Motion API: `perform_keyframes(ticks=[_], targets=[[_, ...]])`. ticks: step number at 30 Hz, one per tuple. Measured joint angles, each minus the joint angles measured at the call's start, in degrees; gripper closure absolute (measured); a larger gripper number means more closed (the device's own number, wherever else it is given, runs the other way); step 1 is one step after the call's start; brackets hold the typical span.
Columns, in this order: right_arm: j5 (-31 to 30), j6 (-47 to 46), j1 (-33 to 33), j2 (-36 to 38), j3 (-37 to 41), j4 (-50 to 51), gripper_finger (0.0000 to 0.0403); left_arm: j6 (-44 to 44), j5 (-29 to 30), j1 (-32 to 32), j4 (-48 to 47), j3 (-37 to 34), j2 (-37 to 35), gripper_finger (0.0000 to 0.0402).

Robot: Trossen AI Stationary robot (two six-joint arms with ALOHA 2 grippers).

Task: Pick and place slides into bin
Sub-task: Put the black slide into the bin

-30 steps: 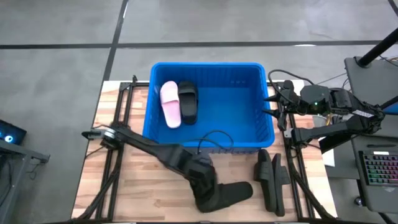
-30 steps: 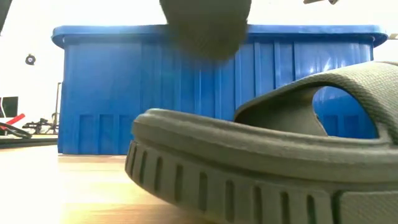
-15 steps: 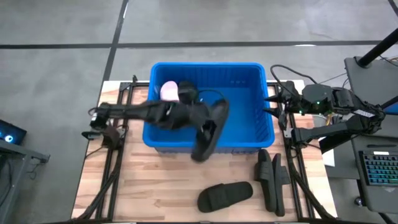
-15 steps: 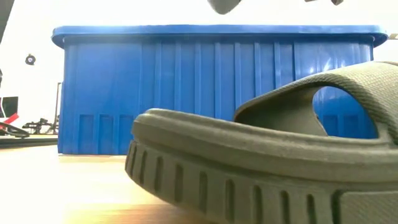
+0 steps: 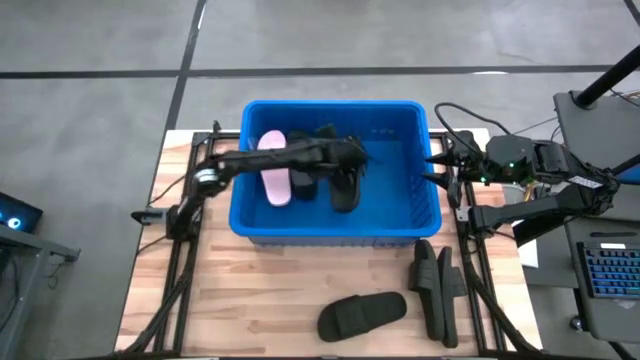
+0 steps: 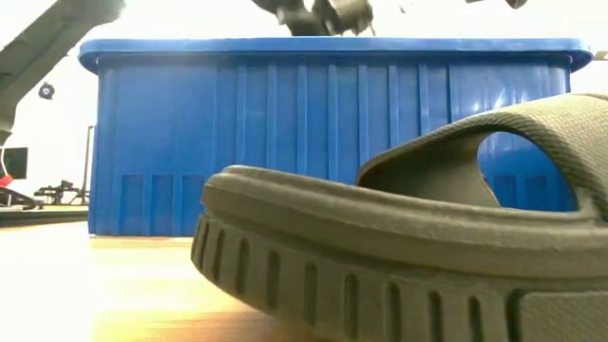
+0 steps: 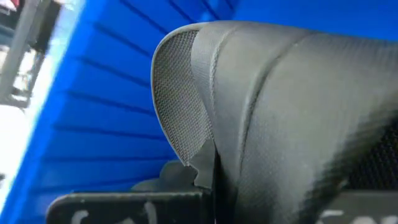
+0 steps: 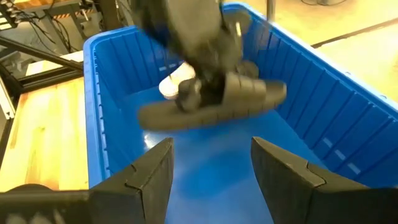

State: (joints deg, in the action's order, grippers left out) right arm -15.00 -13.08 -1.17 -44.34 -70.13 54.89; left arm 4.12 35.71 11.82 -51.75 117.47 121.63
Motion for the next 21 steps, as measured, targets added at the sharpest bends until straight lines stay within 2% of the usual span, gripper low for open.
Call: perform_keyframes(ticks=[6,15,21], targets=[[-0.02,0.04,0.00,0.00,0.00,-0.25,0.0199,7.18,3.86,0.99,2.86,0.67,7.02,0.0400],[-0.02,0.06,0.00,0.00,0.00,-0.35,0.0199,12.98,3.70,3.61,4.58,0.17,10.11,0.0400],[-0.02,0.11,0.00,0.00,0.00,-0.35,0.0200,12.78,3.90,5.96,6.72,0.07,10.86,0.0400]])
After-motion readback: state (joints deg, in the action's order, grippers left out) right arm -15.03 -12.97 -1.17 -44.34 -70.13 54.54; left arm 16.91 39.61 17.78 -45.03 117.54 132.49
